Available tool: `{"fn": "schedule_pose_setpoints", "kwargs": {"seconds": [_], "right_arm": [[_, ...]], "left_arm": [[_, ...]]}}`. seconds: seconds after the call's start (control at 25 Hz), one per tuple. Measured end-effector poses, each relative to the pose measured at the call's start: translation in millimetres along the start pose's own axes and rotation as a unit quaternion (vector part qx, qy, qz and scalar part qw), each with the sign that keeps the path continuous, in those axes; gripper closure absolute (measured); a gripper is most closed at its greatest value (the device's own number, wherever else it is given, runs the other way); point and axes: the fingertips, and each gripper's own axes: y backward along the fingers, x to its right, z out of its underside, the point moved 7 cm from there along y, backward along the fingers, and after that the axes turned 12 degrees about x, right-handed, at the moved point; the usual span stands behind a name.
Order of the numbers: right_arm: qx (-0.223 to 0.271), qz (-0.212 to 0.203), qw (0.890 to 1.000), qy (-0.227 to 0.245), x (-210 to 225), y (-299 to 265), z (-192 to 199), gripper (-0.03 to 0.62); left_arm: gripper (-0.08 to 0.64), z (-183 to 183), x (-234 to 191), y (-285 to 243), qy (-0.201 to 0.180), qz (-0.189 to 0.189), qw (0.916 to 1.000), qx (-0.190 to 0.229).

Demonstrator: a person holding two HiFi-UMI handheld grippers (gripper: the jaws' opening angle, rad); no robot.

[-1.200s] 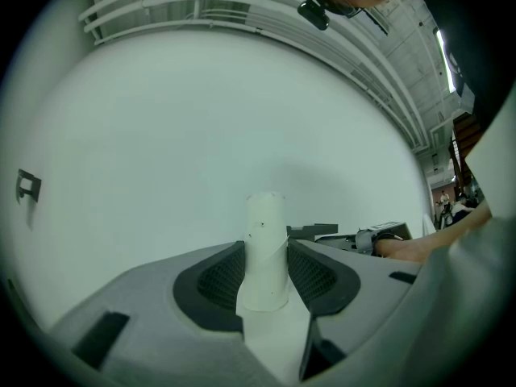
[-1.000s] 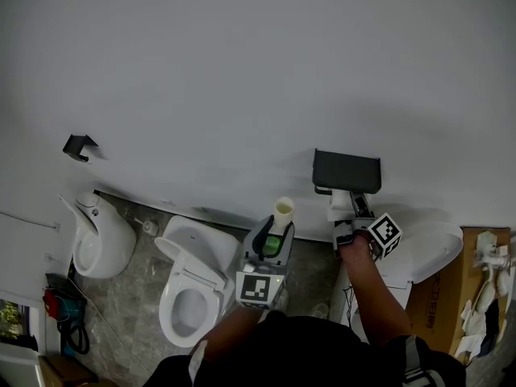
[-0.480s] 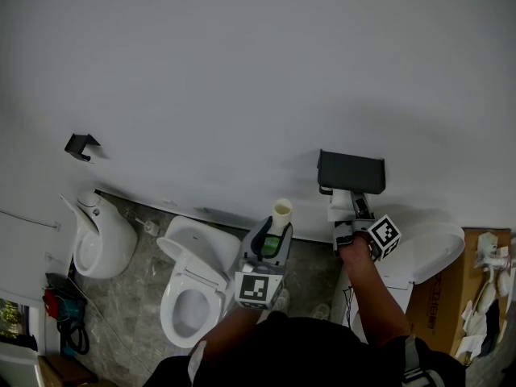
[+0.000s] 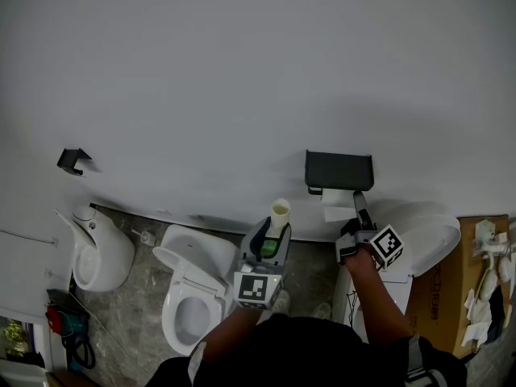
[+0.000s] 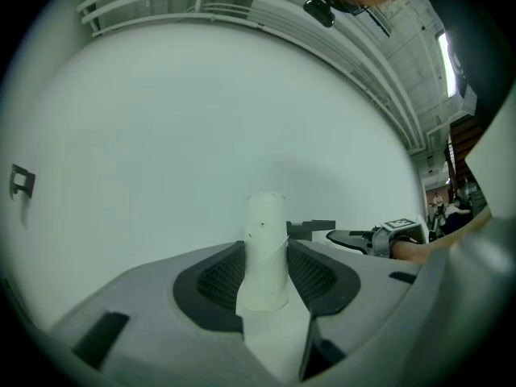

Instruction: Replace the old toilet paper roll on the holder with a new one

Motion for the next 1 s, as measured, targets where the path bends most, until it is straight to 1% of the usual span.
{"fn": "schedule_pose_setpoints", "kwargs": {"seconds": [0.08, 0.16, 0.24, 0.28, 0.32, 0.36, 0.44, 0.52, 0.56, 0.72, 0.8, 0.84, 0.88, 1.0], "right_arm": [[-0.007, -0.006, 0.999, 0.037, 0.0, 8.2, -8.3, 0.23], [-0.018, -0.018, 0.996, 0.091, -2.5, 16.3, -16.4, 0.229], [-0.032, -0.039, 0.985, 0.162, -8.7, 23.9, -23.4, 0.229], [-0.041, -0.054, 0.977, 0.204, -14.2, 27.3, -25.5, 0.229], [-0.049, -0.071, 0.965, 0.249, -22.0, 30.3, -26.3, 0.23], [-0.055, -0.09, 0.95, 0.294, -31.2, 33.0, -26.3, 0.23], [-0.064, -0.124, 0.916, 0.377, -49.4, 38.3, -26.0, 0.23], [-0.069, -0.15, 0.882, 0.442, -64.2, 43.6, -26.3, 0.232], [-0.07, -0.158, 0.867, 0.467, -69.8, 46.3, -27.2, 0.232], [-0.082, -0.177, 0.815, 0.546, -86.0, 54.6, -27.6, 0.233], [-0.088, -0.182, 0.791, 0.577, -92.6, 57.4, -25.4, 0.241], [-0.089, -0.184, 0.781, 0.59, -95.7, 58.9, -25.4, 0.278], [-0.088, -0.186, 0.772, 0.601, -98.8, 60.2, -25.5, 0.346], [-0.09, -0.189, 0.748, 0.629, -104.7, 62.7, -24.3, 0.426]], "left_arm": [[0.396, -0.8, 4.0, -4.4, 0.003, 0.003, 1.0, 0.002], [0.396, -0.4, 8.8, -8.6, 0.007, 0.006, 1.0, 0.001], [0.396, 0.0, 14.8, -12.5, 0.009, 0.012, 0.9999, -0.001], [0.397, -0.3, 17.8, -14.4, 0.012, 0.015, 0.9998, -0.003], [0.396, -0.5, 20.5, -16.2, 0.016, 0.019, 0.9997, -0.004], [0.396, -0.5, 22.9, -18.0, 0.018, 0.022, 0.9996, -0.005], [0.396, -0.4, 26.8, -21.1, 0.021, 0.028, 0.9994, -0.004], [0.397, -2.3, 31.9, -24.5, 0.026, 0.033, 0.9991, 0.004], [0.396, -2.9, 34.5, -25.7, 0.027, 0.034, 0.999, 0.007], [0.396, -2.9, 40.7, -27.0, 0.026, 0.037, 0.9989, 0.009], [0.396, -3.5, 41.4, -26.7, 0.027, 0.037, 0.9989, 0.008], [0.397, -3.7, 42.2, -26.7, 0.027, 0.038, 0.9989, 0.008], [0.396, -3.7, 42.9, -26.8, 0.027, 0.038, 0.9989, 0.009], [0.396, -4.2, 44.0, -27.3, 0.03, 0.037, 0.9988, 0.01]]}}
